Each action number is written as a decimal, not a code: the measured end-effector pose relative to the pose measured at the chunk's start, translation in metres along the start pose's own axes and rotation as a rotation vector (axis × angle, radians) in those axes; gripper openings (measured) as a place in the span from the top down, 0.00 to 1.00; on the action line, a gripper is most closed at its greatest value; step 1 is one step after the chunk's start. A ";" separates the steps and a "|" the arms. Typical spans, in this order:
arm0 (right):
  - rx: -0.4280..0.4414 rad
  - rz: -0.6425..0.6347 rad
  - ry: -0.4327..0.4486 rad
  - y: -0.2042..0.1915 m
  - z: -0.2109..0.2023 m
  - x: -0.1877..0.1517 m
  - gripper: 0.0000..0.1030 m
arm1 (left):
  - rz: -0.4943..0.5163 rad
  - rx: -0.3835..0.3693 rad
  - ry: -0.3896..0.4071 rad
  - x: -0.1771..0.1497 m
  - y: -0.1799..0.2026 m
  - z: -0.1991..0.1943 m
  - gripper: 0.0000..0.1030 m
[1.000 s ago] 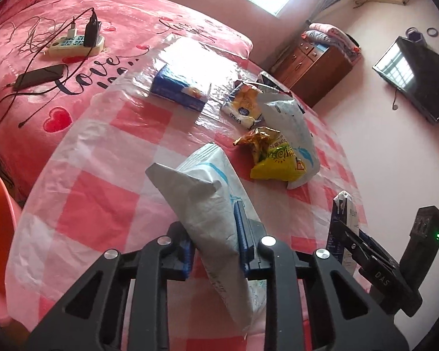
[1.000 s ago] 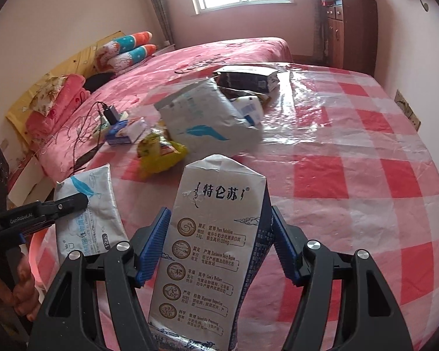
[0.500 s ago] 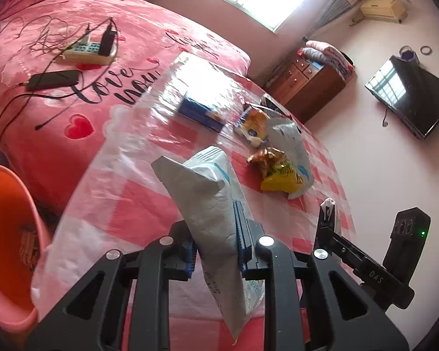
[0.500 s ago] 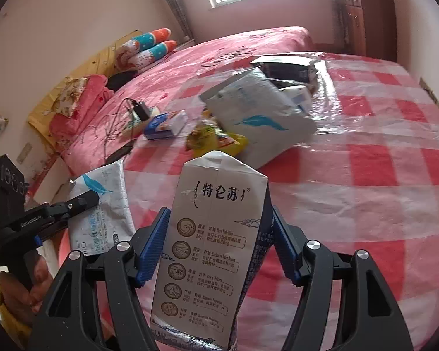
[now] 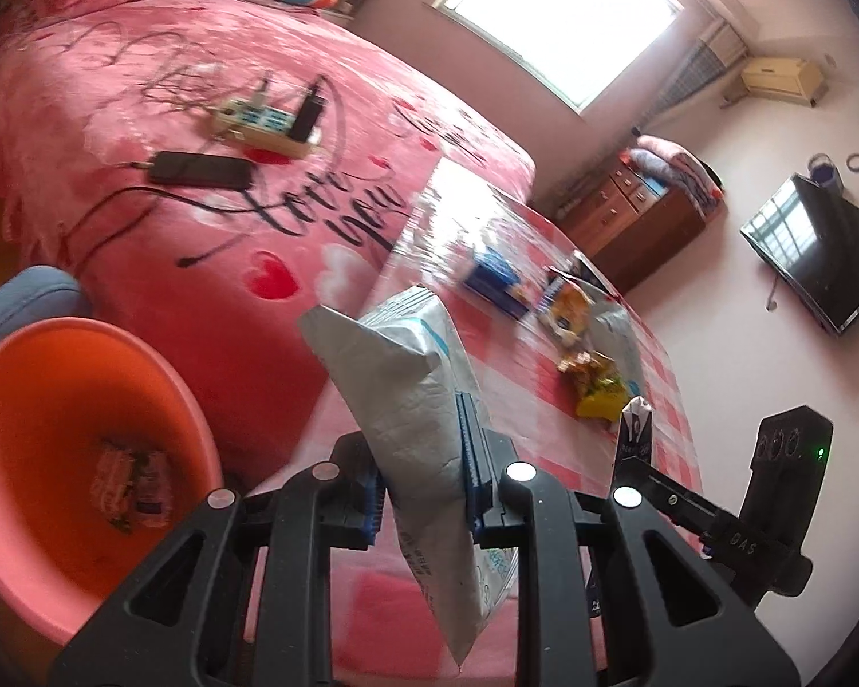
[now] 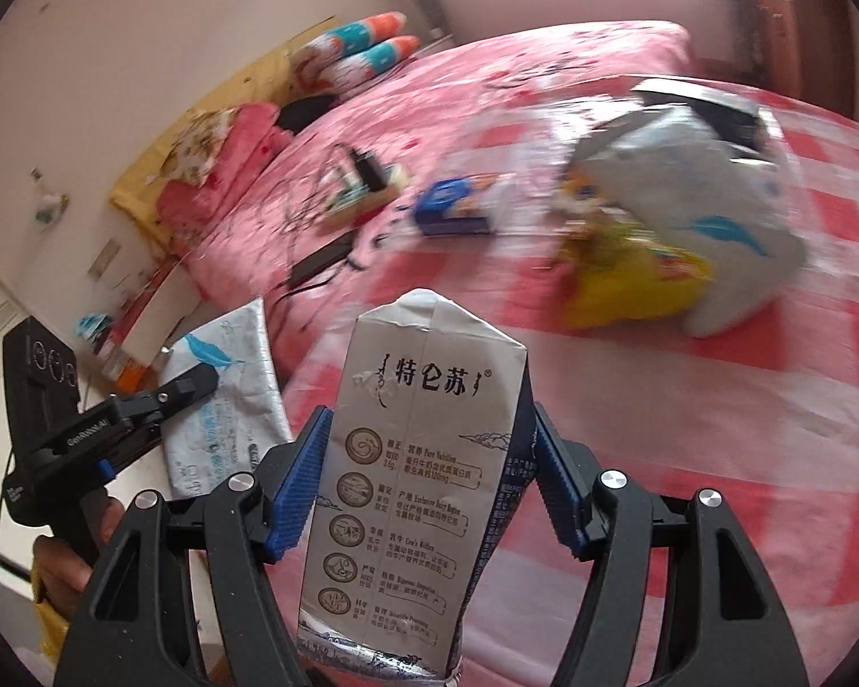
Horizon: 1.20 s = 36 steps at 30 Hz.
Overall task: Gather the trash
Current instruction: 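Carry the feather bag and milk carton over the orange bucket, then open the left tool over the bucket while the right tool drops the carton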
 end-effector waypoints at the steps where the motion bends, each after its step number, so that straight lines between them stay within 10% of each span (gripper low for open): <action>1: 0.015 -0.009 -0.012 -0.009 0.006 0.001 0.35 | -0.006 0.011 0.006 0.001 -0.008 -0.005 0.77; 22: 0.180 -0.286 -0.191 -0.195 0.129 -0.021 0.34 | -0.216 0.251 0.048 -0.029 -0.169 -0.075 0.77; 24: 0.152 -0.295 -0.213 -0.199 0.142 -0.027 0.21 | -0.226 0.271 0.033 -0.035 -0.177 -0.073 0.76; 28: 0.129 -0.256 -0.218 -0.185 0.145 -0.031 0.13 | -0.234 0.356 0.035 -0.044 -0.191 -0.073 0.34; 36: 0.076 -0.235 -0.076 -0.149 0.104 -0.019 0.11 | -0.184 0.410 0.176 -0.037 -0.187 -0.086 0.16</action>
Point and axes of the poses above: each gripper's, at about its wrist camera, not at the fingertips, and z roughly the way its jaws point, y to its right, x to its top, the point moved 6 cm from there along z, roughly the way its jaws point, and after that the axes turned 6 degrees about z, right-handed, at the moved point
